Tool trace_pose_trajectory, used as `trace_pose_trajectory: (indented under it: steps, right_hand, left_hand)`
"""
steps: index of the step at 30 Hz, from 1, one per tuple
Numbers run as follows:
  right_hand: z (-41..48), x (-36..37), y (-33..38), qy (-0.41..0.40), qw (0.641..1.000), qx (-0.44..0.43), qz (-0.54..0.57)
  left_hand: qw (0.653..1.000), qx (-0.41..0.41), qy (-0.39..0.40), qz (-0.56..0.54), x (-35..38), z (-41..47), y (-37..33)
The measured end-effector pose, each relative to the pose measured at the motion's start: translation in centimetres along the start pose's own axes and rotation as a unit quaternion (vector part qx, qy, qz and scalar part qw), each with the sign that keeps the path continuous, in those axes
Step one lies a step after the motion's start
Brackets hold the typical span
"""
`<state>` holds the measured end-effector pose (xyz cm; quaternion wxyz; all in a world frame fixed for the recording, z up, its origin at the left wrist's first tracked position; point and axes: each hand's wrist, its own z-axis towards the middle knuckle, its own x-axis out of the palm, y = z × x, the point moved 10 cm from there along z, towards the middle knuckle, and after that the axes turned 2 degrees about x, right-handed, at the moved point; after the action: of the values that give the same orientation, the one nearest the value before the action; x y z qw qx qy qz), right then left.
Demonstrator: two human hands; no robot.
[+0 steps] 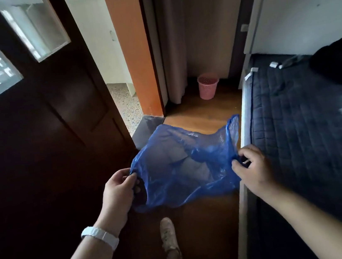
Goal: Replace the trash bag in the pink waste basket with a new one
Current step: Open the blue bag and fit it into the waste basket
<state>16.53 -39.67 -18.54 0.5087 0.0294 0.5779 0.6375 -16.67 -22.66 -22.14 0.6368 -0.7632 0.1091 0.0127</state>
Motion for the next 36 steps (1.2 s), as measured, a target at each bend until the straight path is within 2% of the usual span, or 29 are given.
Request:
trace_pose_trajectory:
  steps: [5, 8, 11, 14, 17, 20, 24, 30, 36]
  right_hand:
    - [6.8, 2.4, -2.7, -0.008, 0.999, 0.047, -0.026]
    - [11.3, 4.2, -4.2, -0.014, 0.996, 0.082, -0.032]
    - [15.5, 6.1, -5.4, -0.009, 0.991, 0.130, -0.039]
    - [19.6, 7.3, -5.1, -0.022, 0.989, 0.142, -0.035]
    - [23.1, 7.9, -5.3, -0.033, 0.985, 0.156, -0.061]
    - [25.9, 8.1, -6.5, -0.041, 0.983, 0.170, -0.050]
    - [30.2, 7.7, -9.3, -0.049, 0.980, 0.187, -0.047]
    - [38.6, 8.5, -16.3, -0.033, 0.978, 0.203, -0.026]
    - [49.6, 7.4, -23.0, -0.002, 0.974, 0.226, 0.024]
  left_hand:
    - [0.991, 0.090, 0.021, 0.093, 6.2, 9.7, -2.6]
    - [0.963, 0.186, 0.078, 0.180, 10.8, 15.6, -5.4]
    - [0.937, 0.252, 0.141, 0.196, 14.8, 20.5, -7.7]
    - [0.921, 0.296, 0.192, 0.166, 18.6, 24.6, -9.9]
    - [0.928, 0.257, 0.245, 0.113, 22.3, 28.6, -11.1]
    - [0.942, 0.215, 0.248, 0.074, 25.2, 31.9, -11.7]
    - [0.943, 0.190, 0.262, 0.073, 29.5, 35.8, -12.3]
    - [0.952, 0.162, 0.249, 0.073, 37.6, 41.2, -12.7]
    - [0.964, 0.139, 0.183, 0.137, 45.6, 47.5, -15.0]
